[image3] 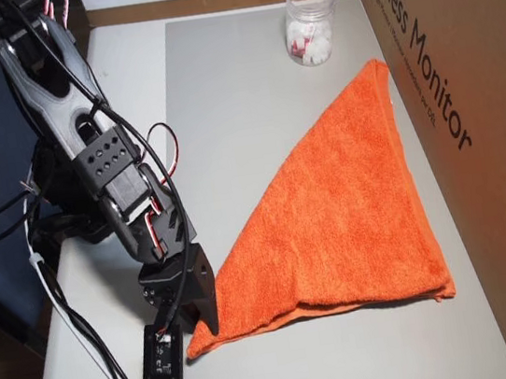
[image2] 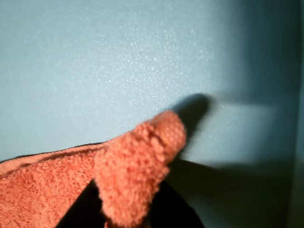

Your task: Fold the blanket.

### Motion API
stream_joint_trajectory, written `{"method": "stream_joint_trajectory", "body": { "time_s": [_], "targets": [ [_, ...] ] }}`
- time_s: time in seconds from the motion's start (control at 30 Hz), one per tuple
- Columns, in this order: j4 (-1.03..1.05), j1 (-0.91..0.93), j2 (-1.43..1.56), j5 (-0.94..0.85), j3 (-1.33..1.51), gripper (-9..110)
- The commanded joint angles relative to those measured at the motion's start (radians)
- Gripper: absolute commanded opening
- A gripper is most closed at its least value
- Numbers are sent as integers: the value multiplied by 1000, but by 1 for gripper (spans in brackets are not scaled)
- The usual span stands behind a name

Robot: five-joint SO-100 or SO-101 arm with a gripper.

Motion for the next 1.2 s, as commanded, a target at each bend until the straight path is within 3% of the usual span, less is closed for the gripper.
{"method": "stream_joint_trajectory", "body": {
  "time_s": [0.0,0.6,1.17],
  "targets": [
    [3,15,14,-51,-12,0],
    [3,227,32,-449,37,0],
    [5,227,489,-600,252,0]
  ]
}}
